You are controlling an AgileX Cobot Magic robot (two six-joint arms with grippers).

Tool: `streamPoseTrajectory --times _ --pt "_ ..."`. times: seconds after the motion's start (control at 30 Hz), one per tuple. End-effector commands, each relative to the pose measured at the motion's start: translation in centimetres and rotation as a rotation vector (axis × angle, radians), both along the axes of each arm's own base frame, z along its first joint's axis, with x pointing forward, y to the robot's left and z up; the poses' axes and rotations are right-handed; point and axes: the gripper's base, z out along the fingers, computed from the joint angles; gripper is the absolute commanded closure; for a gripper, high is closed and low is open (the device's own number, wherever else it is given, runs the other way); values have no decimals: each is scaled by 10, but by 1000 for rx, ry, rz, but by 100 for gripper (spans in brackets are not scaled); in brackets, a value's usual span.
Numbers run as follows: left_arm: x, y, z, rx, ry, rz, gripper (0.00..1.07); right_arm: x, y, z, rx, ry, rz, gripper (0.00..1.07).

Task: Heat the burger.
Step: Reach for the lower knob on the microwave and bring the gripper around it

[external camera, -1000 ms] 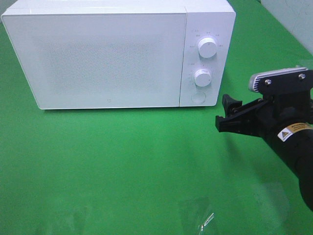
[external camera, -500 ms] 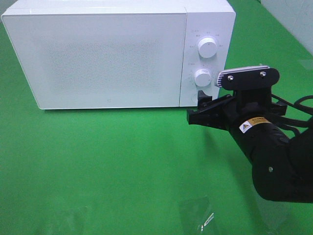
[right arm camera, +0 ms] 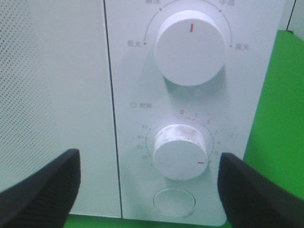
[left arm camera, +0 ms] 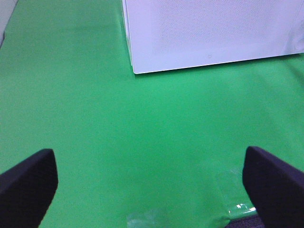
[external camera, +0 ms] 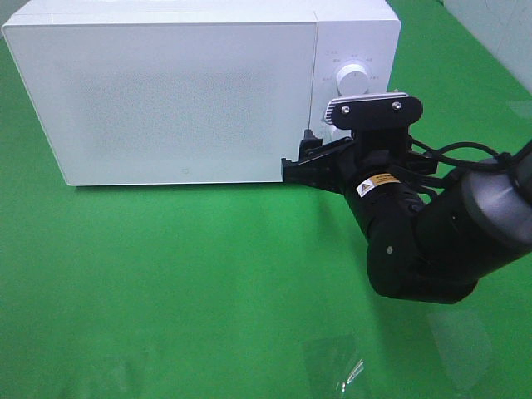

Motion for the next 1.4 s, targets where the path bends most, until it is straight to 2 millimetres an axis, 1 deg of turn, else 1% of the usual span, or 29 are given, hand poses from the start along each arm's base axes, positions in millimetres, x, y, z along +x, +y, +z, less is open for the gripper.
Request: streamPoseTrajectory --times 0.03,0.1,0.37,0.4,0.43,0.47,0.6,0.73,0.77,0.87,1.03,1.1,1.13,1.37,1.4 --pt "-3 0 -1 -7 -25 6 9 11 -5 18 3 -230 -65 32" --pt "-3 0 -1 -7 -25 6 9 14 -9 19 3 -234 -78 32" --pt "-3 0 -1 -6 -25 7 9 23 -8 23 16 -260 -87 32" --pt "-3 0 -1 -6 -25 7 9 28 -8 21 13 -260 -86 32" --pt "-3 0 -1 -6 -25 7 9 28 -8 21 13 -260 -86 32" --pt "-3 0 -1 -7 -25 7 9 33 -8 16 3 -248 -74 32" --pt "-2 0 -1 -6 -19 7 9 36 -5 9 -5 -235 -67 32" --pt "-2 0 -1 -6 -18 7 9 36 -5 9 -9 -237 -67 32" --pt "-2 0 -1 -6 -18 7 9 38 -9 10 -10 -250 -82 32" --pt "-2 0 -1 -6 -18 7 9 43 -15 11 -9 -253 -95 32" --pt "-2 0 -1 -6 -18 7 9 46 -13 12 -16 -259 -61 32" --pt "-2 0 -1 -6 -18 7 9 46 -13 9 -21 -248 -60 32" --pt "-2 0 -1 -6 -18 7 9 46 -13 3 -27 -232 -63 33" --pt "-2 0 -1 -6 -18 7 9 46 -13 3 -28 -230 -61 35" --pt "-2 0 -1 -6 -18 7 9 46 -13 3 -28 -230 -61 37"
